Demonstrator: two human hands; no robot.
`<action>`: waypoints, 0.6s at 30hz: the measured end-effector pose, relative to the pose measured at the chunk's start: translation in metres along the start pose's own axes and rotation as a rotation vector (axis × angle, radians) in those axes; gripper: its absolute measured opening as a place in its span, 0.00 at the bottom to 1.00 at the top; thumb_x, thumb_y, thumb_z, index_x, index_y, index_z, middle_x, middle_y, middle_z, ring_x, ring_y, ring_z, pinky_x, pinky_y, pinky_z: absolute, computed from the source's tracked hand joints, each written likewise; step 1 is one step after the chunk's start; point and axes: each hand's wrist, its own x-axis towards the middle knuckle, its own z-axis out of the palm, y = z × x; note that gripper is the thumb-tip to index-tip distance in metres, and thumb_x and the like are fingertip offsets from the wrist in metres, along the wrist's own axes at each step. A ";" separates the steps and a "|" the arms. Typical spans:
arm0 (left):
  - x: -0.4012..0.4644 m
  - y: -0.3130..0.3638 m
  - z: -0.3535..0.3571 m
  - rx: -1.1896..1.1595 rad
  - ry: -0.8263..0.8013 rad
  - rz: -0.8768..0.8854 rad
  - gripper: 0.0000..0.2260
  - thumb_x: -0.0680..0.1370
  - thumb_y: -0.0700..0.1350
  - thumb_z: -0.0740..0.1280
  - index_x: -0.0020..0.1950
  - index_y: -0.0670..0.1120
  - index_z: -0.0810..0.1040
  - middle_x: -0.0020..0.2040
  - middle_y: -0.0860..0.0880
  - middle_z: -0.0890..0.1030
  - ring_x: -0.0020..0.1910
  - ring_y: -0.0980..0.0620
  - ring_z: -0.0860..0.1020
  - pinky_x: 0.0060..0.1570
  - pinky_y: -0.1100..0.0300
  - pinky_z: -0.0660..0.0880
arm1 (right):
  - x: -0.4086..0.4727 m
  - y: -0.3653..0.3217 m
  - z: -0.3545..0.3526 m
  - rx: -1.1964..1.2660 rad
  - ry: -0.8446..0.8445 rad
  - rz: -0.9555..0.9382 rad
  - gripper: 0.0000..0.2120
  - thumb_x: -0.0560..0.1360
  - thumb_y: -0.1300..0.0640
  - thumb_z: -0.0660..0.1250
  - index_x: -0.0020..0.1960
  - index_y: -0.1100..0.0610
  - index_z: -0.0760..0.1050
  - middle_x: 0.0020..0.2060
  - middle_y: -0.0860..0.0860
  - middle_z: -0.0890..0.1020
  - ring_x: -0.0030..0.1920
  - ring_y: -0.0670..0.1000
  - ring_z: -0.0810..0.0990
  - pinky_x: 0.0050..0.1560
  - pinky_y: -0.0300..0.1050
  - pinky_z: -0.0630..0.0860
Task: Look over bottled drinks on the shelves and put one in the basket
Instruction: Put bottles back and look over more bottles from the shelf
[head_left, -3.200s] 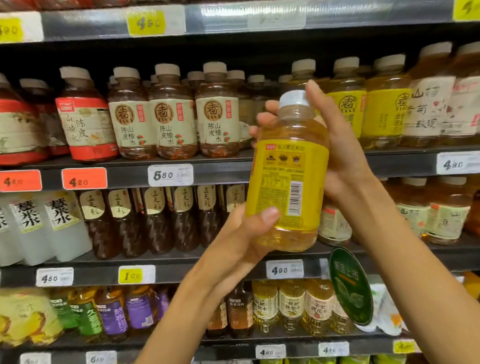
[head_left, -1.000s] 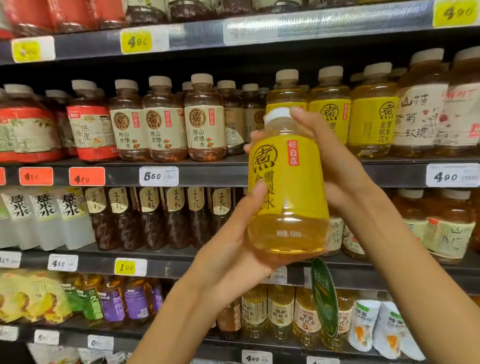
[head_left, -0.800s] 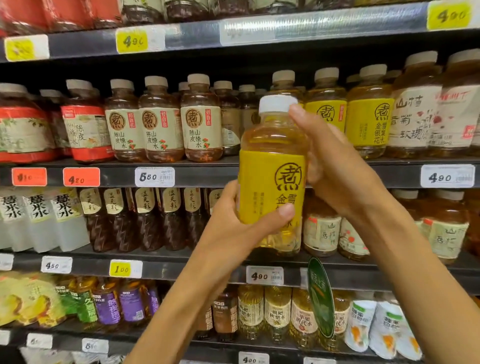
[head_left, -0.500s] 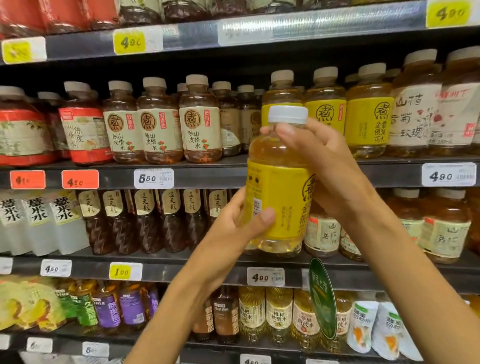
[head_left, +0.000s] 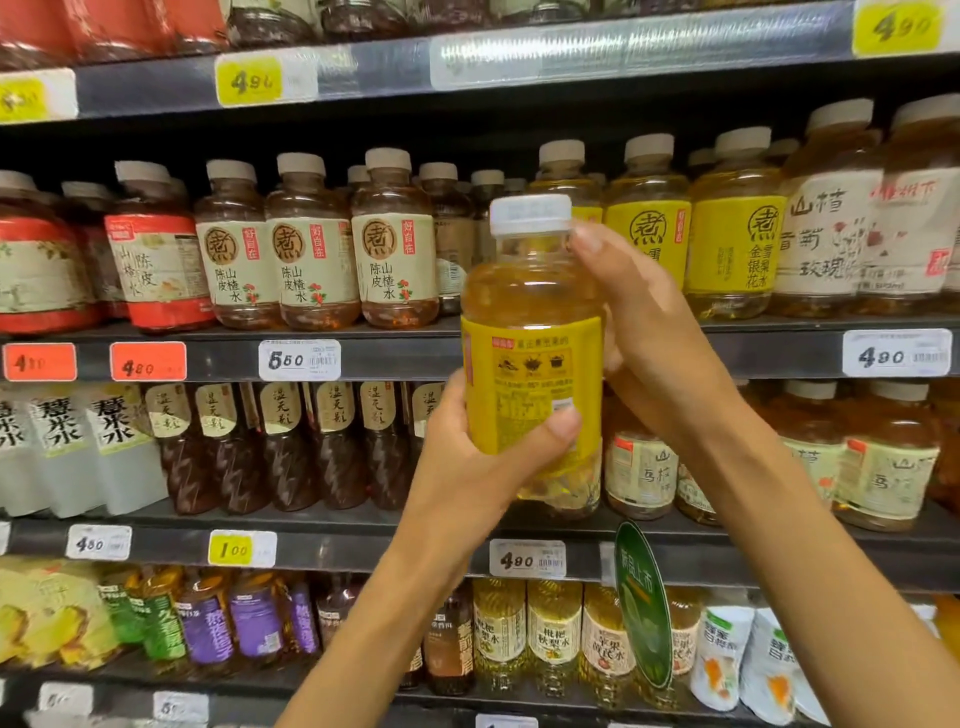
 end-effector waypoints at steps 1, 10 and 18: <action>0.002 0.001 0.002 0.060 0.062 0.040 0.29 0.61 0.56 0.76 0.60 0.52 0.74 0.50 0.55 0.85 0.48 0.57 0.83 0.42 0.67 0.78 | -0.002 0.000 0.002 -0.041 -0.007 -0.015 0.23 0.74 0.46 0.63 0.66 0.55 0.72 0.57 0.51 0.82 0.58 0.50 0.81 0.56 0.47 0.78; 0.006 -0.007 -0.016 0.060 -0.130 0.037 0.30 0.63 0.52 0.77 0.63 0.54 0.70 0.54 0.58 0.83 0.54 0.59 0.81 0.48 0.69 0.76 | -0.009 0.000 -0.001 -0.107 -0.068 -0.174 0.21 0.67 0.56 0.76 0.58 0.50 0.75 0.48 0.43 0.84 0.51 0.43 0.82 0.48 0.35 0.77; -0.004 -0.006 -0.012 0.007 -0.149 -0.015 0.24 0.61 0.57 0.78 0.54 0.54 0.77 0.47 0.55 0.85 0.46 0.57 0.84 0.41 0.67 0.78 | -0.010 0.006 -0.003 0.149 -0.106 -0.007 0.28 0.63 0.50 0.69 0.63 0.55 0.73 0.53 0.50 0.84 0.54 0.51 0.83 0.49 0.43 0.79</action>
